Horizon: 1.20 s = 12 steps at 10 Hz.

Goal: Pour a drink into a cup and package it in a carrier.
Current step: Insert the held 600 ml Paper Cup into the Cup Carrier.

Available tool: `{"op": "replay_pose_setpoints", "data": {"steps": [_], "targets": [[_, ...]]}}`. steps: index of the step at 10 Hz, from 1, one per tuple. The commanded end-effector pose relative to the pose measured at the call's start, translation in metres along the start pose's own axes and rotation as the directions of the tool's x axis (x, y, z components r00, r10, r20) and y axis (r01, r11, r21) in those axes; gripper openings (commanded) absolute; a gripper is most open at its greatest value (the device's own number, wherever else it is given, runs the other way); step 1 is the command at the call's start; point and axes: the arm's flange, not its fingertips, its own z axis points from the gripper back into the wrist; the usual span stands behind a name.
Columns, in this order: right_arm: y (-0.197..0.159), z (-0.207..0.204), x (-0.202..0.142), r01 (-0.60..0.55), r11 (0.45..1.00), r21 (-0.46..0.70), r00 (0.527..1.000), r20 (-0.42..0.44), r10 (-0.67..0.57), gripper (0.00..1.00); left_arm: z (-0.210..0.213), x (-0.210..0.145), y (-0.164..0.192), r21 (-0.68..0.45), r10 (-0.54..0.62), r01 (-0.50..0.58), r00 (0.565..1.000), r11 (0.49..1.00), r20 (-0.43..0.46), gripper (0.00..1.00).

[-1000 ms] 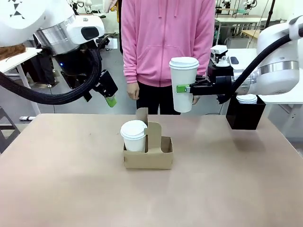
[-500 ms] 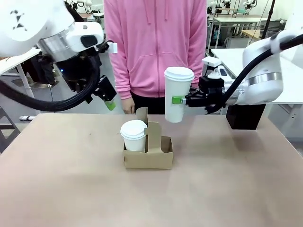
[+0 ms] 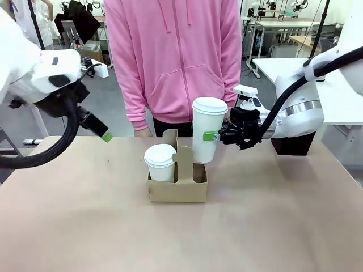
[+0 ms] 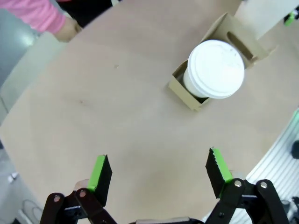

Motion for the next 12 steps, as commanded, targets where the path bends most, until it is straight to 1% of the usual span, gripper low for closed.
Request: {"op": "replay_pose_setpoints", "data": {"steps": [1,2,4,5,6,7,12], "targets": [[0.003,-0.002,-0.007,-0.022,0.999,0.023,1.0,-0.007,0.022,0.8,-0.002,-0.025,0.004,-0.048,-0.086,0.089,0.994,0.995,0.065,1.0],[0.003,-0.004,-0.01,-0.03,0.999,0.023,1.0,-0.002,0.03,0.8,-0.002,-0.032,0.009,-0.072,-0.108,0.112,0.992,0.991,0.057,1.0],[0.001,-0.011,-0.022,-0.033,0.999,0.027,0.999,0.005,0.033,0.8,-0.004,-0.044,0.016,-0.104,-0.12,0.121,0.993,0.987,0.022,1.0],[-0.002,-0.012,-0.028,-0.033,0.999,0.027,0.999,-0.001,0.033,0.8,-0.006,-0.046,0.02,-0.1,-0.113,0.113,0.994,0.989,0.01,1.0],[-0.003,-0.014,-0.033,-0.035,0.999,0.032,0.999,0.005,0.035,0.8,-0.007,-0.046,0.02,-0.123,-0.094,0.091,0.995,0.988,-0.016,1.0],[-0.006,-0.016,-0.039,-0.035,0.999,0.029,0.999,0.0,0.035,0.8,0.001,-0.016,0.024,-0.085,-0.098,0.099,0.995,0.991,0.017,1.0],[-0.017,-0.014,-0.065,-0.019,1.0,0.009,1.0,0.004,0.018,0.8,0.001,-0.016,0.024,-0.085,-0.098,0.099,0.995,0.991,0.017,1.0]]}}
